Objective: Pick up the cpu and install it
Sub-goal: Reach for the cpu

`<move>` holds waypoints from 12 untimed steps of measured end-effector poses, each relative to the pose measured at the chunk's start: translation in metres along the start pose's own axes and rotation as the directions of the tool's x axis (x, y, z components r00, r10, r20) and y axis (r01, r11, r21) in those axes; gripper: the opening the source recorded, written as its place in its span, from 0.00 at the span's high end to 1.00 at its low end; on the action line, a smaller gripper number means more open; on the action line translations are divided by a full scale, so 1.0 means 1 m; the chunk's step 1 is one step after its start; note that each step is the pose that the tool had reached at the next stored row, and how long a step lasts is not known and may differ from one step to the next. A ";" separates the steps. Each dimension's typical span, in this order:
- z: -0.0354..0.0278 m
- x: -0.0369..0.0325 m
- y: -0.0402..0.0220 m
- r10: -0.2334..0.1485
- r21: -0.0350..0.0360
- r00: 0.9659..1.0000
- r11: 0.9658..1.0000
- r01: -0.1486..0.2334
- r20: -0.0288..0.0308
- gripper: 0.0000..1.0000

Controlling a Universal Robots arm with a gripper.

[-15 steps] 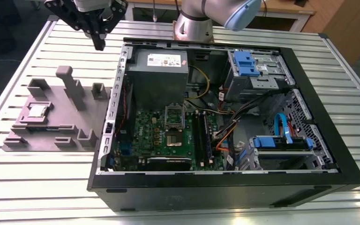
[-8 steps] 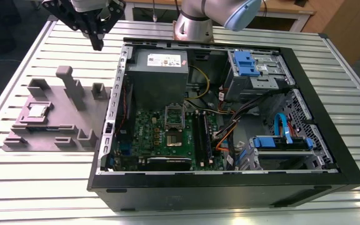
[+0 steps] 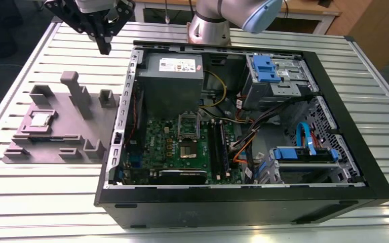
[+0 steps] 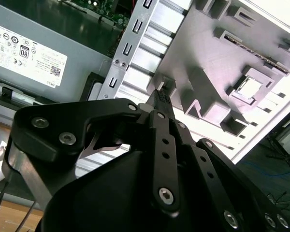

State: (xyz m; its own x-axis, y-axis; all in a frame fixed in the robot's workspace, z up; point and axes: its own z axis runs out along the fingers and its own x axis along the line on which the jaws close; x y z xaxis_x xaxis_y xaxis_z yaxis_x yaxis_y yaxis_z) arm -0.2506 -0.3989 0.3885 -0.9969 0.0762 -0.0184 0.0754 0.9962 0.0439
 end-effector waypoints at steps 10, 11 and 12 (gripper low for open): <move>0.0006 0.0056 -0.0005 0.000 0.000 1.000 1.000 0.000 0.000 0.90; 0.0006 0.0057 -0.0005 0.000 0.000 1.000 1.000 0.000 0.000 0.90; 0.0006 0.0059 -0.0005 0.000 0.000 1.000 1.000 0.000 0.000 0.90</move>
State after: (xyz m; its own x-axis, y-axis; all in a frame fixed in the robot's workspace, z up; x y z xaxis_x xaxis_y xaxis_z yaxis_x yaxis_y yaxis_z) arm -0.2565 -0.3989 0.3878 -0.9969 0.0762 -0.0184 0.0754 0.9962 0.0439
